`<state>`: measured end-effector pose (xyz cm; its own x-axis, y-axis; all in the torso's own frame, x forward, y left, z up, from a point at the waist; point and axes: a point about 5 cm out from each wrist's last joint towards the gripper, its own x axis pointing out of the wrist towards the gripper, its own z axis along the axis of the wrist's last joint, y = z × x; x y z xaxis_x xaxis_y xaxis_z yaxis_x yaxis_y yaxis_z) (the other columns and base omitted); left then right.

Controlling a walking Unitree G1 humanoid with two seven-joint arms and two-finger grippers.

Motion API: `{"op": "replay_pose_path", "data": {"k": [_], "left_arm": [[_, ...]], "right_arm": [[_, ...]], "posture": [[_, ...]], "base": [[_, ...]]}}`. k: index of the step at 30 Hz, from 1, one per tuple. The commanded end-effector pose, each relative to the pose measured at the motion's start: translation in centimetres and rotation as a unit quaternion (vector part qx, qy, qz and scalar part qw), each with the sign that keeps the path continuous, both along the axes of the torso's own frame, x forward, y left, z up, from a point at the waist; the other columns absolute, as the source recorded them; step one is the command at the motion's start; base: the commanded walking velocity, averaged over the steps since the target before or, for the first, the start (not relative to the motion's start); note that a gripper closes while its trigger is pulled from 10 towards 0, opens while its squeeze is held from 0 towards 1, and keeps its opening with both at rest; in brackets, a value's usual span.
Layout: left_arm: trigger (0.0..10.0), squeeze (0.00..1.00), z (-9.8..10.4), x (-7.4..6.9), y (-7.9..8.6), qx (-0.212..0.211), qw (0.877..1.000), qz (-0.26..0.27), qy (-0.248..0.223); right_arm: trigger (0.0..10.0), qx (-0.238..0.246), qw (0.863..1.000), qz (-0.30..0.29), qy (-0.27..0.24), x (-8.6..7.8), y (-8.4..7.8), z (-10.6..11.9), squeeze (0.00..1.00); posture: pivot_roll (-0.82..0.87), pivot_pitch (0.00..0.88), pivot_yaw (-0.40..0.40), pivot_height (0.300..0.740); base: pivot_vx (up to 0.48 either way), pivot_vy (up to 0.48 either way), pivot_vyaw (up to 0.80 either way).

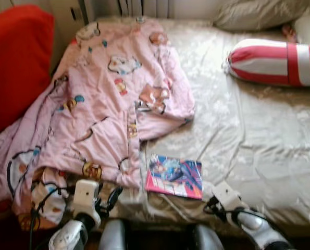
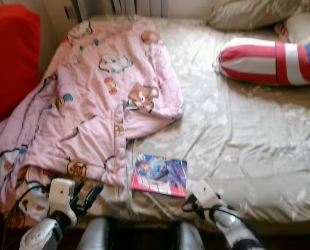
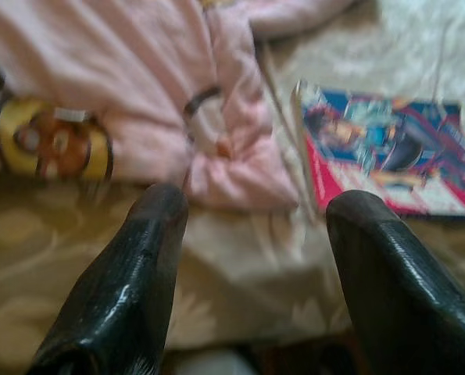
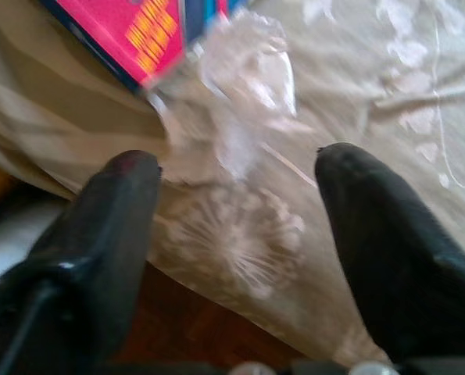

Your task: Clean up the room

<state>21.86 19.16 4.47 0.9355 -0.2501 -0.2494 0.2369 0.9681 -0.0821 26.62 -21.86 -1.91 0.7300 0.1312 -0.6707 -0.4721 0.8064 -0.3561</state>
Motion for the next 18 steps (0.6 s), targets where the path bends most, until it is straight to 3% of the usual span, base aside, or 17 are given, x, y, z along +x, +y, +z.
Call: {"op": "replay_pose_path", "data": {"k": [1, 4, 5, 6, 14, 18], "left_arm": [[10.0, 0.0, 0.0, -0.7, 0.1, 0.003, 1.0, -0.005, 0.011], [10.0, 0.0, 0.2, -1.4, 0.4, 0.006, 1.0, -0.005, 0.019], [10.0, 0.0, 0.3, -1.6, 0.5, 0.007, 1.0, -0.004, 0.021], [10.0, 0.0, 0.3, -1.7, 0.6, 0.008, 1.0, -0.004, 0.022], [10.0, 0.0, 0.9, -2.7, 0.9, 0.014, 0.999, -0.008, 0.033], [10.0, 0.0, 1.2, -3.3, 1.0, 0.015, 0.999, -0.007, 0.037]], "right_arm": [[10.0, -0.013, 1.0, 0.002, 0.003, 0.1, -0.7, 0.2, 1.0], [10.0, -0.029, 1.0, 0.004, 0.002, 0.8, -1.4, 1.0, 1.0], [10.0, -0.03, 1.0, 0.005, 0.006, 0.9, -1.6, 1.1, 0.76], [10.0, -0.021, 1.0, 0.004, 0.012, 0.9, -1.6, 1.1, 0.0], [10.0, -0.027, 0.999, 0.033, 0.001, 1.9, -1.7, 2.2, 0.0], [10.0, -0.068, 0.996, 0.057, -0.007, 2.5, -1.8, 2.7, 0.0]], "posture": [[0.15, 0.306, -0.02, 0.642], [0.16, 0.323, -0.013, 0.642], [0.17, 0.33, -0.008, 0.642], [0.17, 0.332, -0.007, 0.642], [0.2, 0.359, 0.007, 0.642], [0.21, 0.372, 0.016, 0.642]], "base": [[0.0, 0.0, 0.0], [0.0, 0.0, 0.0], [0.0, 0.0, 0.0], [0.0, 0.0, 0.0], [0.0, 0.0, 0.0], [0.0, 0.0, 0.0]]}}
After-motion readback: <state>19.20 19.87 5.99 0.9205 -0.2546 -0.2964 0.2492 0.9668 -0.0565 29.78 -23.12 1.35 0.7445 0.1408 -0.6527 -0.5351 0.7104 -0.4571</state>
